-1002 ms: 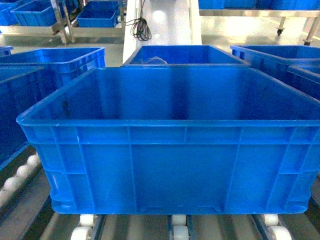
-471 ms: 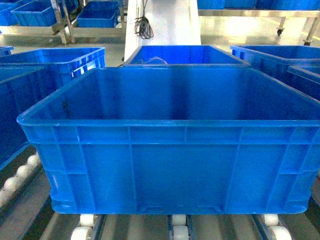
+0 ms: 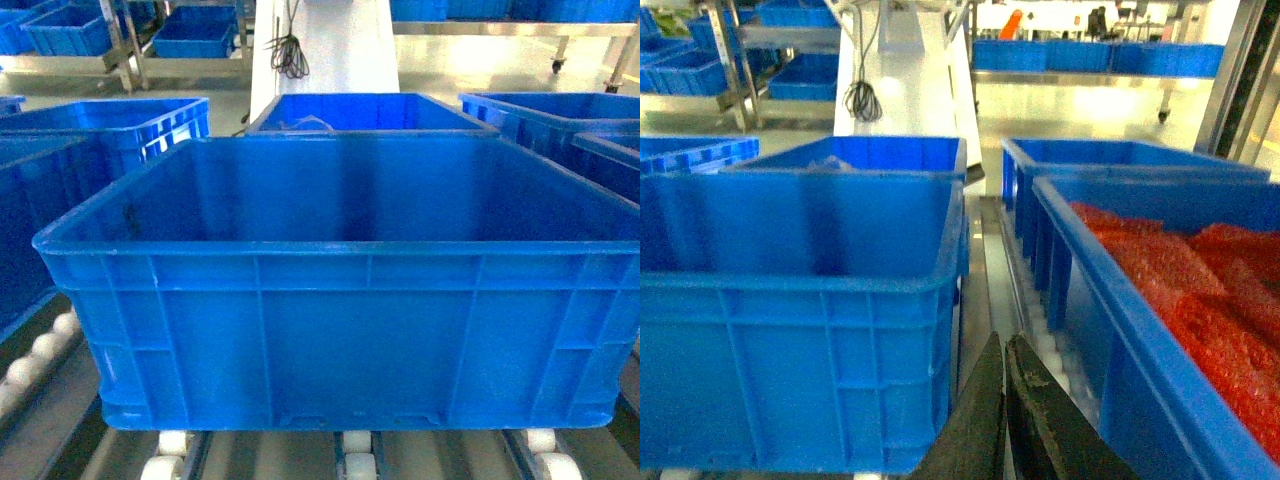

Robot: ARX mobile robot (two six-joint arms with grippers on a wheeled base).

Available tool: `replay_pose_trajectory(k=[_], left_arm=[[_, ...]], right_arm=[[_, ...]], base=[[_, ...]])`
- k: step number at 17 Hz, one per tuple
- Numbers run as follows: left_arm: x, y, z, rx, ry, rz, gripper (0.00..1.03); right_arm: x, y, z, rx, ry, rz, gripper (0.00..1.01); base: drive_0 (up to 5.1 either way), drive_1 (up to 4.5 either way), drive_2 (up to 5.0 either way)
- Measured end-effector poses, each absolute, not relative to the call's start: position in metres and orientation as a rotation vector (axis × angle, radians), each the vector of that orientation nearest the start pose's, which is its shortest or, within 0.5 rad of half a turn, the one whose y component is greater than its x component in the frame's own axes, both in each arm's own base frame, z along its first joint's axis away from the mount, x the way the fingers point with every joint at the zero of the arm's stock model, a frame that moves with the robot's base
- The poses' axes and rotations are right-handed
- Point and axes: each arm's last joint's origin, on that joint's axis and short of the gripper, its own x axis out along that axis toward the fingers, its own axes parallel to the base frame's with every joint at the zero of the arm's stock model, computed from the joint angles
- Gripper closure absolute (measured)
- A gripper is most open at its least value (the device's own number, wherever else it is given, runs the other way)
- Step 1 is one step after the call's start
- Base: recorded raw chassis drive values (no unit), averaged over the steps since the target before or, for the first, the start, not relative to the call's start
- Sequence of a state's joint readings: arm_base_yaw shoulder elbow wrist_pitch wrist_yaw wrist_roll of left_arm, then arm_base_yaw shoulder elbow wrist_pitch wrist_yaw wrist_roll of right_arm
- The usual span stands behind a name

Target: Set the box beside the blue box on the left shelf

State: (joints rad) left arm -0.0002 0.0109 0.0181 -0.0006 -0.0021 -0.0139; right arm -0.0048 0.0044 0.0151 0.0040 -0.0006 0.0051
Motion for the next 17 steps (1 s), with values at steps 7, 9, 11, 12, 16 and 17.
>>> replay_pose_trajectory(k=[7,9,11,12,16,17], left_arm=[[0.0974,0.0000,0.1676,-0.014,0.001,0.000,0.97],[0.0974,0.0000,0.1676,-0.014,0.001,0.000,0.72],[0.0974,0.0000,0.1676,-0.014,0.001,0.000,0.46],[0.0974,0.0000,0.1676,-0.014,0.001,0.000,0.34],[0.0974,0.0000,0.1676,-0.011,0.001,0.000,0.05],[0.0974,0.0000,0.1676,-0.011,0.001,0.000,0.05]], right_arm=[[0.0972,-0.0004,0.1671,0.004,-0.003,-0.004,0.98],[0.0972,-0.0004,0.1671,0.003,-0.003,-0.004,0.75],[0.0972,-0.0005,0.1671,0.003,-0.003,-0.005,0.48],[0.0972,-0.0004,0.1671,0.003,-0.003,-0.004,0.35],[0.0972,-0.0004,0.1671,0.003,-0.003,-0.004,0.04],[0.0972,-0.0004,0.1671,0.003,-0.003,-0.004,0.03]], base=[[0.0,0.00,0.0],[0.0,0.00,0.0],[0.0,0.00,0.0],[0.0,0.00,0.0],[0.0,0.00,0.0],[0.0,0.00,0.0]])
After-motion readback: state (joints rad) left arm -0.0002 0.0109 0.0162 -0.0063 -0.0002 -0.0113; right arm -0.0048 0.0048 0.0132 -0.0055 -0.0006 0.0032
